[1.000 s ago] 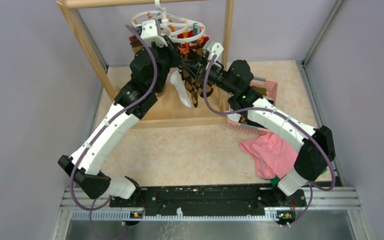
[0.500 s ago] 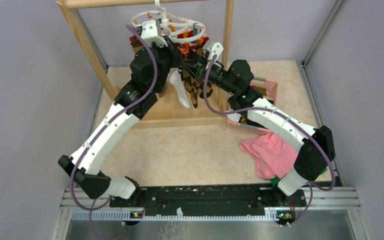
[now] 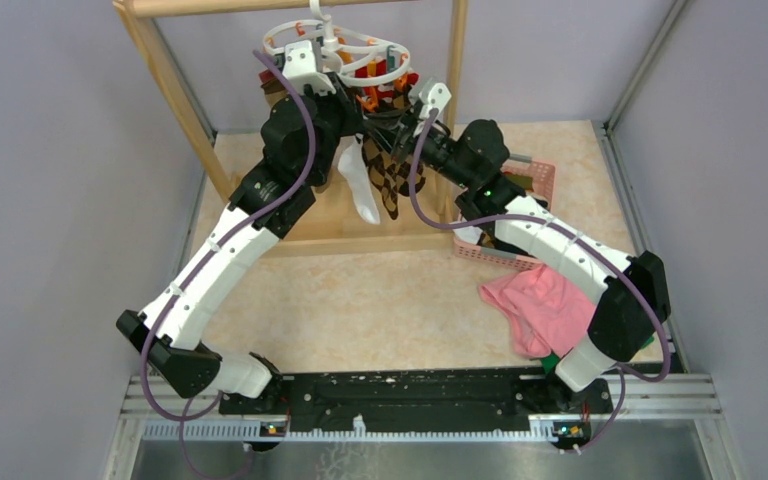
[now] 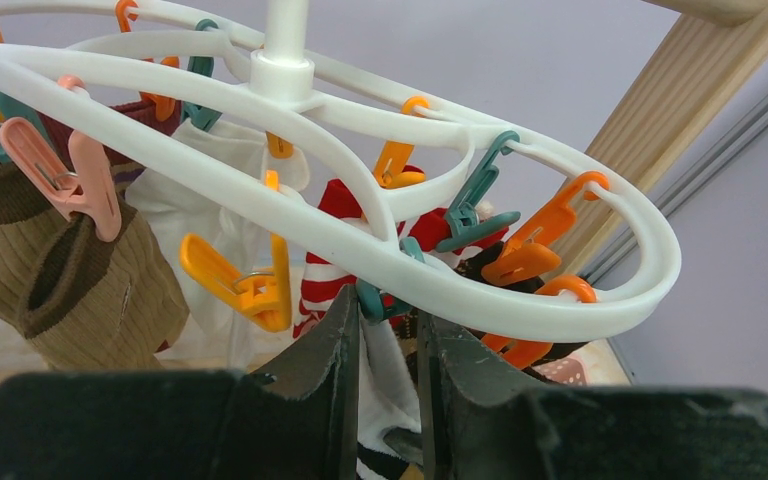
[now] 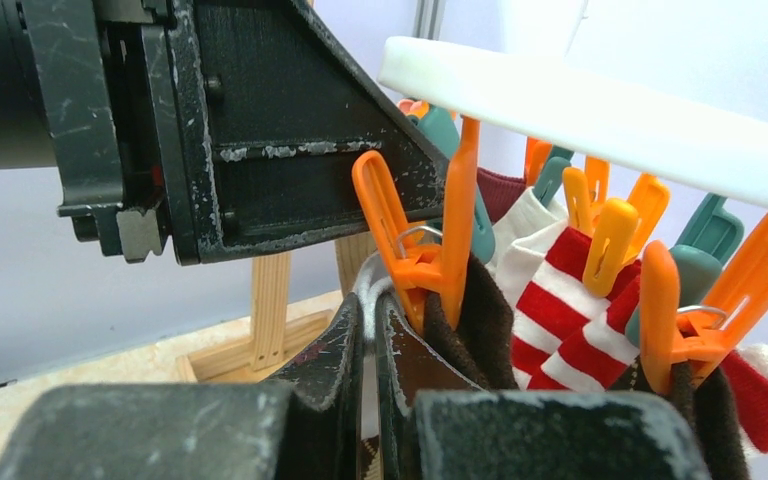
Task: Clip the socks to the hanger
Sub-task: Clamp the sock onto the hanger.
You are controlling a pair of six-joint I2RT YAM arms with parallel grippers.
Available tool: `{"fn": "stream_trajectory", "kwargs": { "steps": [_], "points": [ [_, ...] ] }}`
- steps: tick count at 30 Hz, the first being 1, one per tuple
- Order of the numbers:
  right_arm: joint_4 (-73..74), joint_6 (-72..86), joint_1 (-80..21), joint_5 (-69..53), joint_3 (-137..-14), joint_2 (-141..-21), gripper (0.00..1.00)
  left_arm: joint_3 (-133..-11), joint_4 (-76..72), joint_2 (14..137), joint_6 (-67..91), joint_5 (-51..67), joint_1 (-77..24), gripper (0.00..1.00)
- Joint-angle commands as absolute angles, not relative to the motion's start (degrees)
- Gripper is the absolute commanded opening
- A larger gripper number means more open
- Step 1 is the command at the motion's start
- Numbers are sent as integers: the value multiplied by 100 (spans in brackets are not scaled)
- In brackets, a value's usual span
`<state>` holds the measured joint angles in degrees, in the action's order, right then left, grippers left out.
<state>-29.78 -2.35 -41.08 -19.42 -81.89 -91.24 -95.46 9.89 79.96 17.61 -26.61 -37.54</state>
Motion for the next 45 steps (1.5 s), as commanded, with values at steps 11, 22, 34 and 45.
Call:
{"fn": "stream_trajectory", "kwargs": {
  "steps": [11, 22, 34, 45],
  "points": [
    [-2979, -247, -4066, -1758, -8506, -9060, 0, -9537, 766, 7796, 1729, -2593, -3732, 19],
    [-3147, -411, -4063, -1696, -8562, -9093, 0, -9406, 761, 7796, 1764, -2581, -3730, 19],
    [-3264, -501, -4074, -1696, -8519, -9075, 0, -9395, 750, 7809, 1784, -2572, -3729, 20],
    [-3278, -458, -4075, -1696, -8452, -9066, 0, -9361, 715, 7757, 1784, -2510, -3729, 49]
  ]
}}
